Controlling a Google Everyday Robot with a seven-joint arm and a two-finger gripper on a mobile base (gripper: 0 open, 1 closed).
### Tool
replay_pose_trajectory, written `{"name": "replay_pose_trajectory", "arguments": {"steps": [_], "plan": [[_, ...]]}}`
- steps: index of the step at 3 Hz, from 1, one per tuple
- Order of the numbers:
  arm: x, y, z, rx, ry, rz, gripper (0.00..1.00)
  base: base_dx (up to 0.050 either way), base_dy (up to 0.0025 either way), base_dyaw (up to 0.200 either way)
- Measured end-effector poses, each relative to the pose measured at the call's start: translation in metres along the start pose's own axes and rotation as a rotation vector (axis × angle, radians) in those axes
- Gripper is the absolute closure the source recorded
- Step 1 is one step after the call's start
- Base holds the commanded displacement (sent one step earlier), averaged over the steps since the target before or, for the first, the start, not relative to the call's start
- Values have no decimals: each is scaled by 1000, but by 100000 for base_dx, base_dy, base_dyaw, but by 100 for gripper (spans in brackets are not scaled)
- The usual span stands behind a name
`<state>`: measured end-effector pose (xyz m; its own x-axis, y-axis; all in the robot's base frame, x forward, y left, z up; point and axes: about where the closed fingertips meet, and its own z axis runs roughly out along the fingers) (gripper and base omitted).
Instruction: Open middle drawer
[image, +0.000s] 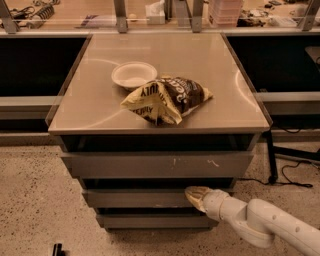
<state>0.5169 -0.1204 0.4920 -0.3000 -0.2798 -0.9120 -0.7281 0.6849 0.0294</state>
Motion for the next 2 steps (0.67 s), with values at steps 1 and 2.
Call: {"name": "replay_pose_trajectory", "arguments": {"steps": [1,2], "plan": [[21,-26,18,-7,82,-47,100,0,0,0],[29,-42,23,6,121,-57,100,0,0,0]]}}
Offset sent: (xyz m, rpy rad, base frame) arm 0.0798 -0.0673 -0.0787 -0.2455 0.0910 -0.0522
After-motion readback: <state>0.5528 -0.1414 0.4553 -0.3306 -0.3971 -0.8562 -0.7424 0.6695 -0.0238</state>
